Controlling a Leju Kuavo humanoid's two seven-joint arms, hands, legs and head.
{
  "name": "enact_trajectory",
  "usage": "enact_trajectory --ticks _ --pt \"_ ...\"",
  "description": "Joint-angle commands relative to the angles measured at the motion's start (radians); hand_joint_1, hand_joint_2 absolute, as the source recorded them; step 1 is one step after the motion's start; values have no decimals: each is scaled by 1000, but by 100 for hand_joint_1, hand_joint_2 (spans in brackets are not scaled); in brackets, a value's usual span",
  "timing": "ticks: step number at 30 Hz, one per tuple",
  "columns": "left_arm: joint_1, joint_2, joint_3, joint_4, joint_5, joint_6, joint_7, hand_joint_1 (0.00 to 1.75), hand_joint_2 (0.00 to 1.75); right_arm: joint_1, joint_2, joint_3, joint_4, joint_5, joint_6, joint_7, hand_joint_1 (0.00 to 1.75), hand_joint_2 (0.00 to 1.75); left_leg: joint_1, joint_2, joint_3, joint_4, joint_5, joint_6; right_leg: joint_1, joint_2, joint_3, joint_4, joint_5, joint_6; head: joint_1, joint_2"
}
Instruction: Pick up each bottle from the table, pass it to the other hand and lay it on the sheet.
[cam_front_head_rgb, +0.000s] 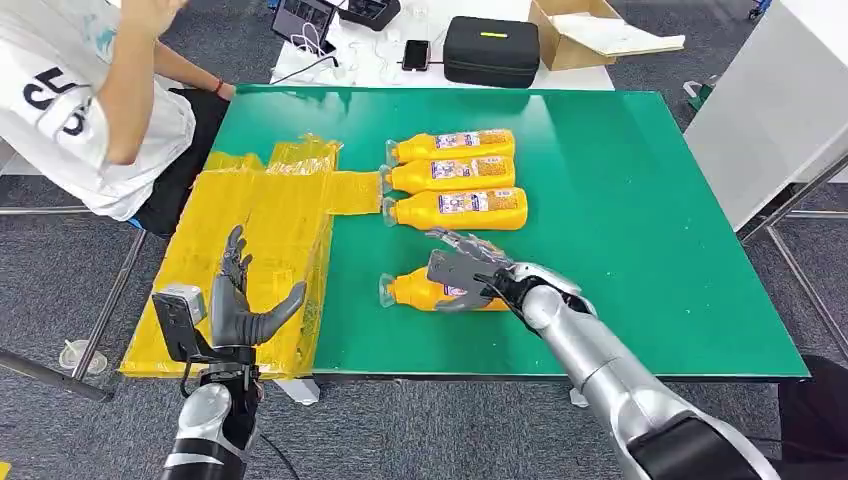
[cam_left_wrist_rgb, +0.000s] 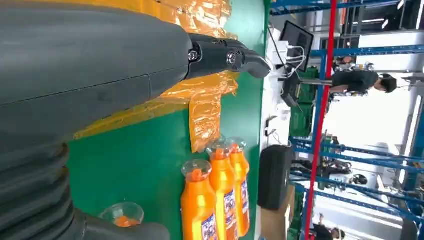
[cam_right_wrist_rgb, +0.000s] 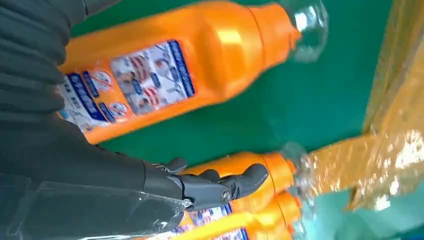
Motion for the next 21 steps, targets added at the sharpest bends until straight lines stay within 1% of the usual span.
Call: enact_trajectory --ticks 1,5,7,8,10,11,12,13,14,15,16,18,21 --pt "-31 24 13 80 8 -6 4 0 175 -82 -202 221 -30 -65 52 46 0 175 -1 -1 1 0 0 1 -1 -1 1 0 0 0 0 0" --pt "-27 23 13 77 8 -6 4 0 175 -44 -246 239 -53 -63 39 62 0 175 -2 -2 3 0 -1 1 -1 -3 4 0 -1 0 0 0" --pt "-22 23 11 70 9 -7 7 0 175 -23 -264 243 -63 -58 20 77 0 175 -2 -1 2 -1 0 1 -1 -3 2 -1 0 0 0 0" --pt "-20 24 10 68 9 -7 7 0 175 -15 -272 242 -67 -56 13 81 0 175 -2 -1 6 -1 -2 2 -1 -4 7 -1 -2 -1 0 0" --pt "-15 25 12 65 10 -7 10 0 175 -7 -287 247 -74 -43 5 98 0 175 -2 -1 2 0 0 1 -1 -2 2 -1 0 0 0 0" --pt "-13 25 12 66 10 -7 10 0 175 -3 -293 246 -74 -44 5 96 0 175 -2 -2 3 -1 -1 1 -1 -3 4 -1 -1 -1 0 0" --pt "-13 25 12 66 10 -7 10 0 175 -3 -293 246 -74 -44 5 96 0 175 -2 -1 2 0 -1 1 -1 -2 3 -1 0 0 0 0" --pt "-13 25 12 66 10 -7 10 0 175 -3 -293 246 -74 -44 5 96 0 175 -2 -1 5 -1 -2 1 -1 -3 6 -1 -2 -1 0 0" --pt "-13 25 12 66 10 -7 10 0 175 -5 -293 246 -75 -44 5 96 0 175 -2 0 3 -1 -1 1 -1 -2 3 -1 0 0 0 0" --pt "-13 25 12 65 10 -7 10 0 175 -4 -293 248 -78 -39 3 101 0 175 -2 0 1 0 0 1 -1 -2 2 -1 0 0 0 0" --pt "-11 23 14 64 12 -6 13 0 175 5 -296 243 -84 -34 2 116 0 175 -2 0 5 0 -2 1 -1 -2 5 -1 -1 -1 0 0" --pt "-8 22 13 63 13 -7 15 0 175 17 -296 244 -78 -27 -1 125 0 175 -2 0 3 -1 -1 1 -1 -2 3 -1 0 0 0 0" --pt "-6 20 9 64 15 -8 22 0 175 37 -257 231 -21 14 -32 138 0 175 -1 0 3 -1 -1 1 0 -2 4 -1 0 0 0 0"
